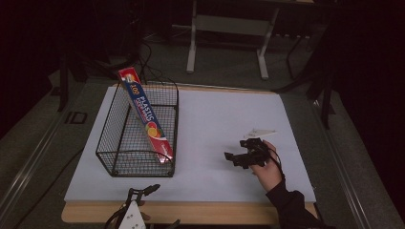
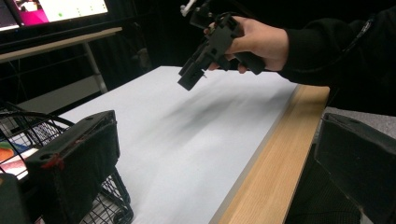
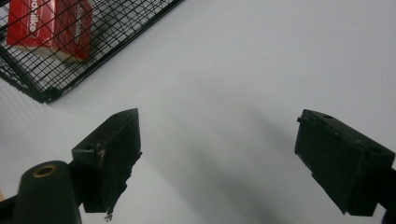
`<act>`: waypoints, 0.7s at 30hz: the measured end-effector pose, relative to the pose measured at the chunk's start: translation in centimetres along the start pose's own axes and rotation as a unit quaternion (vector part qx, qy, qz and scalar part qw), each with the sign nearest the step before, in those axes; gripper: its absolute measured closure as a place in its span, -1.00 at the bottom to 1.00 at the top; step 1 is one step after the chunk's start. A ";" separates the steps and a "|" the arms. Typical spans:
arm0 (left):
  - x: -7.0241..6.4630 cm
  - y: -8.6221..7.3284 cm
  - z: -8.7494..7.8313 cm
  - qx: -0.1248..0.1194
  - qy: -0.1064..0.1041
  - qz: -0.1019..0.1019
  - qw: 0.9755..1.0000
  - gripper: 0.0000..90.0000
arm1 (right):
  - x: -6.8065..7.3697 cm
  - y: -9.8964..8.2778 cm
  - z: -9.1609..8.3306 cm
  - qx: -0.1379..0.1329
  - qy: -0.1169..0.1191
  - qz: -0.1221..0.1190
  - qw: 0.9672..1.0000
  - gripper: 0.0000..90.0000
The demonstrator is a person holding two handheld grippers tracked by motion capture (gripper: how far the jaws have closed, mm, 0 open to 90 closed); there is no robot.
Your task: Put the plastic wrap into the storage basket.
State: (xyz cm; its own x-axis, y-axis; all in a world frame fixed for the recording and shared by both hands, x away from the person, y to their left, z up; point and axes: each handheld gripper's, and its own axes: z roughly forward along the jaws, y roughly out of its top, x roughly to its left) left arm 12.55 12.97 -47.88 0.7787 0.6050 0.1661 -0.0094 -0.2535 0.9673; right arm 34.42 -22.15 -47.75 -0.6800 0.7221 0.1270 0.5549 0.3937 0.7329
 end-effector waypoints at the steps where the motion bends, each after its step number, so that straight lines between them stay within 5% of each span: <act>1: 0.0 0.0 0.0 0.000 0.000 0.000 1.000 -0.99 | 0.0 -0.2 -0.2 0.000 -0.005 -0.003 1.000 -0.68; 10: -0.1 0.0 0.0 -0.001 -0.002 0.002 1.000 -0.99 | -0.3 -2.0 -1.3 0.004 -0.015 -0.008 1.000 -0.68; 21: -0.2 0.0 0.0 0.003 -0.005 0.005 1.000 -0.99 | 0.3 -3.5 -0.7 0.020 -0.029 -0.044 0.998 -0.68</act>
State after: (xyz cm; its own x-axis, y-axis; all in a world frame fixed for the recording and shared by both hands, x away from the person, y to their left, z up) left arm 12.42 12.88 -47.86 0.7848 0.5949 0.1734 -0.0131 -0.2639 0.9645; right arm 31.94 -23.67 -49.83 -0.6985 0.7152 0.0243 0.5141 0.4778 0.7123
